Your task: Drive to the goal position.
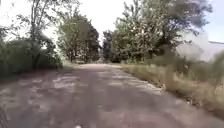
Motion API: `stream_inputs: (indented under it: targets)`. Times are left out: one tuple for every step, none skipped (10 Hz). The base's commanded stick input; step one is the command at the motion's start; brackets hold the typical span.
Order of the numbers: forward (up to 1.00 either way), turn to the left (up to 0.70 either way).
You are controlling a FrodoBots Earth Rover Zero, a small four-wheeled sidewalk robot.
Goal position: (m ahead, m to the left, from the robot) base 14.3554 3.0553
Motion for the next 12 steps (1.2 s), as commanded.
stream_inputs:
  targets:
    - [1.0,-0.03]
    - [1.0,-0.02]
    - [1.0,-0.02]
    - [1.0,-0.01]
    - [1.0,-0.03]
    - [1.0,-0.02]
    - [1.0,-0.01]
    - [1.0,-0.01]
    - [1.0,-0.01]
    - [1.0,-0.01]
    - [1.0,-0.01]
    - [1.0,-0.01]
